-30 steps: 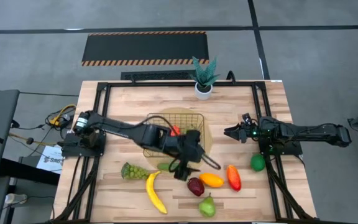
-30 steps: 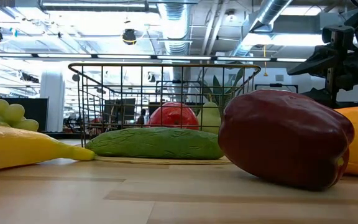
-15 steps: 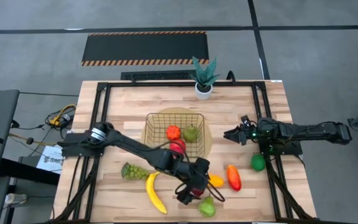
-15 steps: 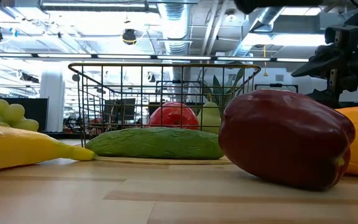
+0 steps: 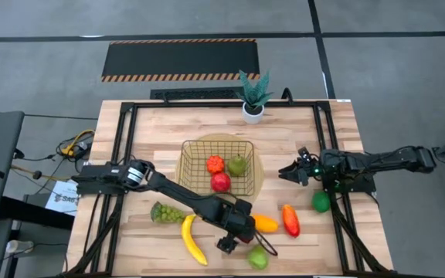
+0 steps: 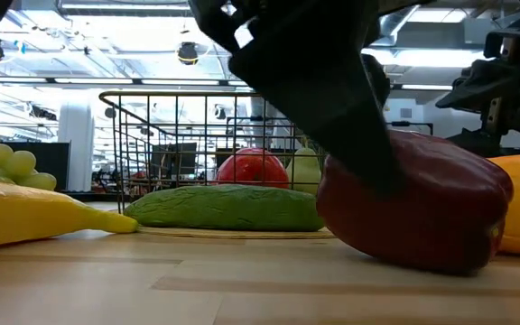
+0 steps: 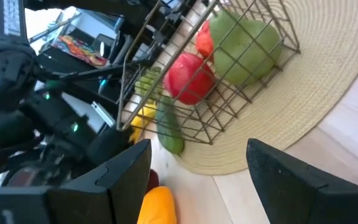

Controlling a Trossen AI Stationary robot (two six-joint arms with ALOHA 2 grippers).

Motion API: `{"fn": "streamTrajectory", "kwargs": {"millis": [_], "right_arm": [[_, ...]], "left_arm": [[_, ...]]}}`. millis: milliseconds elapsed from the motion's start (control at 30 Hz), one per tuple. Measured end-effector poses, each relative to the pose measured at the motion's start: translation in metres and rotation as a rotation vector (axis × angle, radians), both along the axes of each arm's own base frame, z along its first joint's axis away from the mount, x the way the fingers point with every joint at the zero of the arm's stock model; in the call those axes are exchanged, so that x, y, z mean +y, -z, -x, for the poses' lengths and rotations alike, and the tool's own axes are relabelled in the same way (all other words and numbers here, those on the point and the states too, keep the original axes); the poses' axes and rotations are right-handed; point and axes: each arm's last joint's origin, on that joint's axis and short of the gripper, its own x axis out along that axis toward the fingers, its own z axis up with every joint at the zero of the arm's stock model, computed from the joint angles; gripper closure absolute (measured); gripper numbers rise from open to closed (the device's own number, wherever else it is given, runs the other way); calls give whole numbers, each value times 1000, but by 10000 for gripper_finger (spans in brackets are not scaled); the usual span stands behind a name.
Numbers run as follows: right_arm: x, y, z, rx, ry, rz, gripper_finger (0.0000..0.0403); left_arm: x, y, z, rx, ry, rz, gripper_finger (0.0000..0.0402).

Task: Build produce basket
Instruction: Put the jujube into the silver basket

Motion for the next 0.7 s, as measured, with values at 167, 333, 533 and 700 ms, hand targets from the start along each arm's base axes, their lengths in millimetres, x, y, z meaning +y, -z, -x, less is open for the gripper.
{"fn": "streamTrajectory", "kwargs": {"millis": [167, 333, 533, 700], "right_arm": [[1, 0, 0, 0, -10, 1, 117], [1, 0, 0, 0, -9, 1, 117], [1, 0, 0, 0, -7, 2, 117], [1, 0, 0, 0, -6, 1, 117]], "left_arm": [[2, -1, 2, 8, 1, -39, 20], [1, -2, 0, -13, -25, -16, 64], [0, -3, -1, -21, -35, -9, 120], [0, -3, -2, -27, -88, 26, 154]]}}
